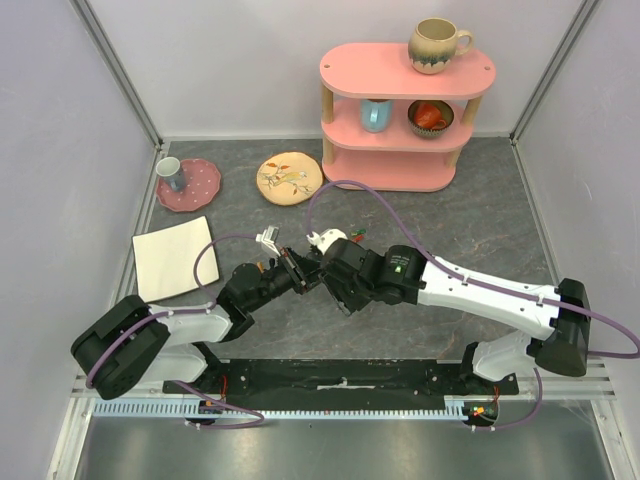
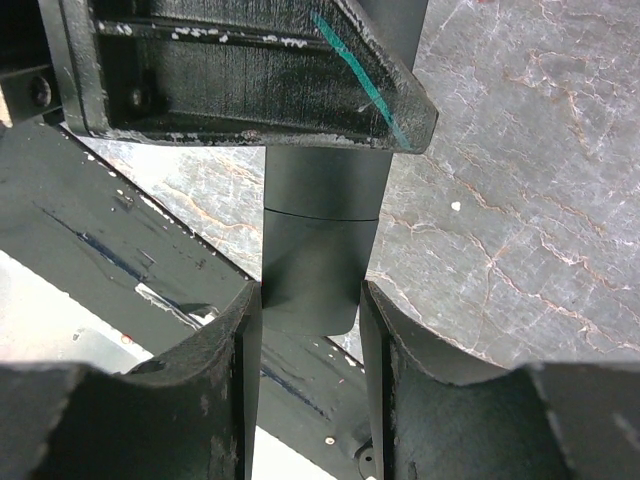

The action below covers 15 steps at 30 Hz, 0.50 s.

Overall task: Load the batteries into the remote control
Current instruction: Load the battery cover into the remote control.

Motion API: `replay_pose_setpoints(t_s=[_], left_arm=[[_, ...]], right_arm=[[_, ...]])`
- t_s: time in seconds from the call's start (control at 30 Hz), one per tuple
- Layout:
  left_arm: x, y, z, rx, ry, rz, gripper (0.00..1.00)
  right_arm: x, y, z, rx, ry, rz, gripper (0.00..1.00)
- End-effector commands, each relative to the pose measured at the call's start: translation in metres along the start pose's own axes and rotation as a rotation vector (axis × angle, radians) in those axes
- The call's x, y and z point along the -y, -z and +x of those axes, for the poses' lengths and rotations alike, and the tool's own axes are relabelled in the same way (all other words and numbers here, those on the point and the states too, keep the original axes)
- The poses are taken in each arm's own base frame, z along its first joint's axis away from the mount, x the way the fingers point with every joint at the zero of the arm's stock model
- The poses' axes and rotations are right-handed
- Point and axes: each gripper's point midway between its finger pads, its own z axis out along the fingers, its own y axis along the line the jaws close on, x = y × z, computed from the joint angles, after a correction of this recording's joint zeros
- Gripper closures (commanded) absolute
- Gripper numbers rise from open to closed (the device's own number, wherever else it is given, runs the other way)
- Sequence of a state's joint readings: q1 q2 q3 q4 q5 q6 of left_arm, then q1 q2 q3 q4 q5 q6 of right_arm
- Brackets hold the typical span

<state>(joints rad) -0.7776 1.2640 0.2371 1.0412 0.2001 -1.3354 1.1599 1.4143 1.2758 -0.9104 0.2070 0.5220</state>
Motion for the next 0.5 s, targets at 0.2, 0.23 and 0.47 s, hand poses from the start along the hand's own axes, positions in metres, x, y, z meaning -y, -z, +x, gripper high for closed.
replay_pose_setpoints(t_s=[0.2,0.23,0.47], left_arm=[[0.0731,0.0054,0.0203,-0.113,-0.038,0.239,0.98],[0.0723,0.0050,0.0198,-0.112,-0.040,0.235,0.98],[0.0704,0.0039,0.0173,-0.104,-0.048,0.218,0.98]], right_arm=[[0.0141,0.0086,-0.0339,0.155,-0.035,0.029,0.61],[0.0141,0.0096,-0.0338,0.157,-0.035,0.026,0.60],[0.0089,0.0134,-0.0342,0.159,-0.029,-0.006,0.47]])
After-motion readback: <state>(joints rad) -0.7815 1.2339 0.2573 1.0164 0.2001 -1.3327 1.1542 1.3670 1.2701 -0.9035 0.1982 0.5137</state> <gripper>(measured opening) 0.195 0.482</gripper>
